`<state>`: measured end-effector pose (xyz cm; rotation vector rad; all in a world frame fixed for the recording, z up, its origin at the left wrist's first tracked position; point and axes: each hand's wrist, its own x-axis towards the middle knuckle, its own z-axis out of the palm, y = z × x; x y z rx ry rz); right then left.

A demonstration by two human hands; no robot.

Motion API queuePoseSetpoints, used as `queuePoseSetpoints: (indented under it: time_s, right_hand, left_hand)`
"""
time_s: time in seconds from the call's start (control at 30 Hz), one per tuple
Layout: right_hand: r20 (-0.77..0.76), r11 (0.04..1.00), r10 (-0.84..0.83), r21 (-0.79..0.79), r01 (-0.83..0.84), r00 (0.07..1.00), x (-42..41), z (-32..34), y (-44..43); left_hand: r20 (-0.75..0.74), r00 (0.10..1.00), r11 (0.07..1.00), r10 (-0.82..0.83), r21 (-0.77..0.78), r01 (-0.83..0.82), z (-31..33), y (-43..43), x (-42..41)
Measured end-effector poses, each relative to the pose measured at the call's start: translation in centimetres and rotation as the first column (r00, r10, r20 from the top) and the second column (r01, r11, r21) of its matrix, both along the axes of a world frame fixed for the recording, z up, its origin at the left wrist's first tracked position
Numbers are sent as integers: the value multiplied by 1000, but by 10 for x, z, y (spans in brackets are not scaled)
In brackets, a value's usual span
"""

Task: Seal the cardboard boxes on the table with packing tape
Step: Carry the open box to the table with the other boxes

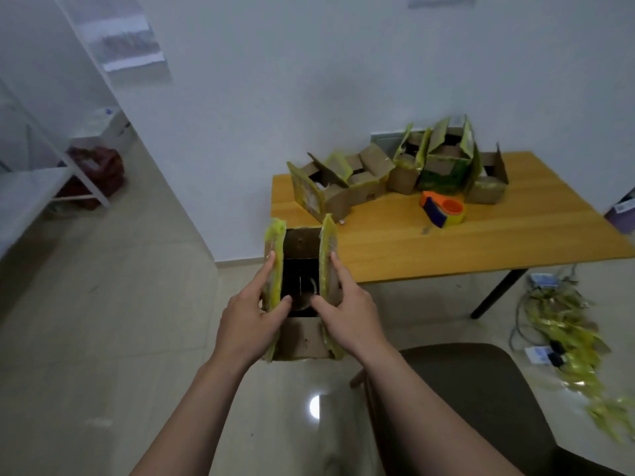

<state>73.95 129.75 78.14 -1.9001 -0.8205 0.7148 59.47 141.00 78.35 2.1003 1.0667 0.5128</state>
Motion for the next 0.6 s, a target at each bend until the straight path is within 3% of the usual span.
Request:
queuePoseSetpoints:
  time_s: [0.27,0.6]
  right_hand:
    - [29,984,-163,-63,164,986,103,-12,56]
    - [102,906,-323,-254,338,941,235,-21,138]
  left_hand:
    - [-8,985,985,-170,-3,170,-9,72,111]
    - [29,920,917,-392,-66,393,-30,172,265]
